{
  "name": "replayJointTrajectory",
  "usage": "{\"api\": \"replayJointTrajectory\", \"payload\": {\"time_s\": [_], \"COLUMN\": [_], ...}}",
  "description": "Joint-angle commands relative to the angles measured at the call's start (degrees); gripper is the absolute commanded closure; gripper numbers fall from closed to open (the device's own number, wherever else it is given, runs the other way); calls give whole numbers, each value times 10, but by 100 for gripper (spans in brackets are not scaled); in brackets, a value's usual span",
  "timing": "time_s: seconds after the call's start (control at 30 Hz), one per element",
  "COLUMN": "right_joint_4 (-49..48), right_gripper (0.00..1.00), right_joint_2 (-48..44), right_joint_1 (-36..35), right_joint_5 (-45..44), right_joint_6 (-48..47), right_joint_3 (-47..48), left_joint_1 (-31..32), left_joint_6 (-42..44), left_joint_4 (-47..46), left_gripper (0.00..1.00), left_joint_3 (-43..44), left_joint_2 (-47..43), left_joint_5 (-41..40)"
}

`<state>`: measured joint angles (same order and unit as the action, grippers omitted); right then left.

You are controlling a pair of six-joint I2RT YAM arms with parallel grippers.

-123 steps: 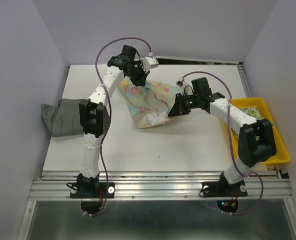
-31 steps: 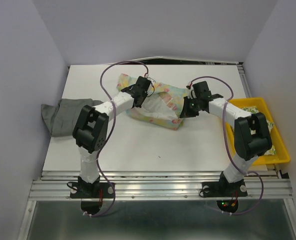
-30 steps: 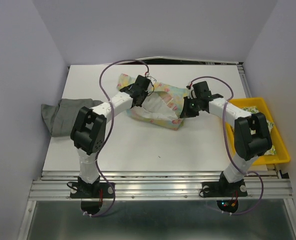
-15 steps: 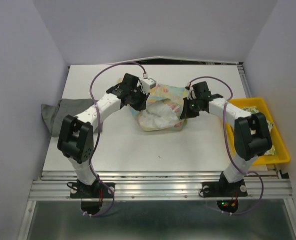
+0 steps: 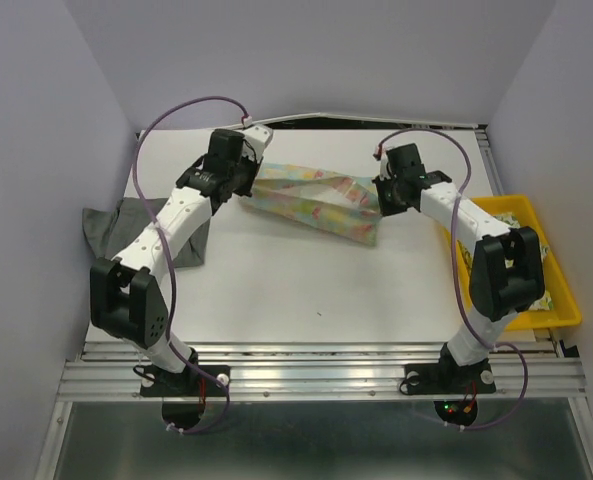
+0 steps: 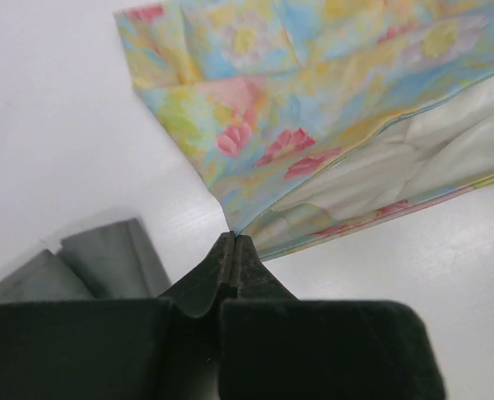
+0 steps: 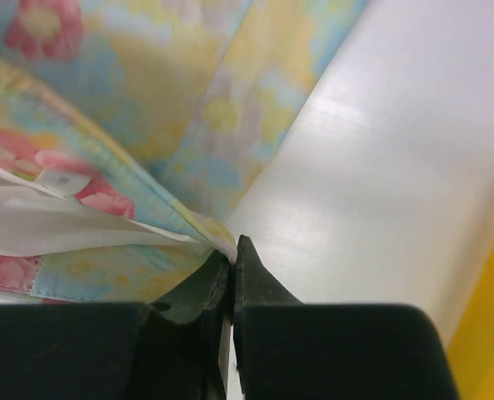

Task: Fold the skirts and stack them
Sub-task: Flatten the skirt out

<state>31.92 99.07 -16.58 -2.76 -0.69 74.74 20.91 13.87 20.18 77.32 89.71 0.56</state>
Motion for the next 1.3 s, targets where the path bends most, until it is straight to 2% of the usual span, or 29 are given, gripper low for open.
{"api": "replayJointTrajectory", "payload": {"time_s": [0.0,0.1,0.2,0.5,0.63,0.7,0.77,0.8,0.87,0.93,0.97,1.03,1.07,1.13,1.17,1.23,1.27], "right_joint_4": [-4,-3,-1,-5,-12,-12,-12,-13,-14,-13,-19,-33,-46,-105,-135,-196,-213], "right_gripper": [99,99,99,99,99,99,99,99,99,99,99,99,99,99,99,99,99], "right_joint_2": [13,27,26,-78,-55,-30,21,42,112,163,214,259,294,305,291,262,242], "right_joint_1": [11,16,29,51,52,52,52,52,52,52,57,57,57,57,57,57,62], "right_joint_5": [-117,-141,-152,-174,-168,-162,-157,-159,-167,-174,-177,-196,-203,-224,-232,-240,-237], "right_joint_6": [-70,-87,-98,-113,-127,-129,-134,-137,-143,-150,-161,-172,-188,-201,-203,-195,-186], "right_joint_3": [120,203,240,196,232,281,323,374,435,547,585,658,721,747,733,706,660], "left_joint_1": [-13,-18,-25,-32,-32,-33,-33,-34,-37,-46,-48,-52,-55,-59,-62,-67,-75], "left_joint_6": [7,13,18,-15,-26,-30,-35,-43,-47,-51,-48,-39,-27,-17,-6,1,1], "left_joint_4": [-59,-61,-60,-65,-62,-66,-69,-70,-68,-65,-59,-56,-52,-33,-23,-33,-47], "left_gripper": [100,100,100,100,100,100,100,100,100,100,100,100,100,100,100,100,100], "left_joint_3": [101,141,165,60,72,92,128,143,212,275,351,437,535,636,717,738,689], "left_joint_2": [-25,-16,-24,-174,-167,-148,-106,-69,2,55,83,169,199,283,302,307,290], "left_joint_5": [-106,-116,-122,-120,-122,-116,-106,-99,-92,-76,-74,-74,-74,-77,-78,-76,-72]}}
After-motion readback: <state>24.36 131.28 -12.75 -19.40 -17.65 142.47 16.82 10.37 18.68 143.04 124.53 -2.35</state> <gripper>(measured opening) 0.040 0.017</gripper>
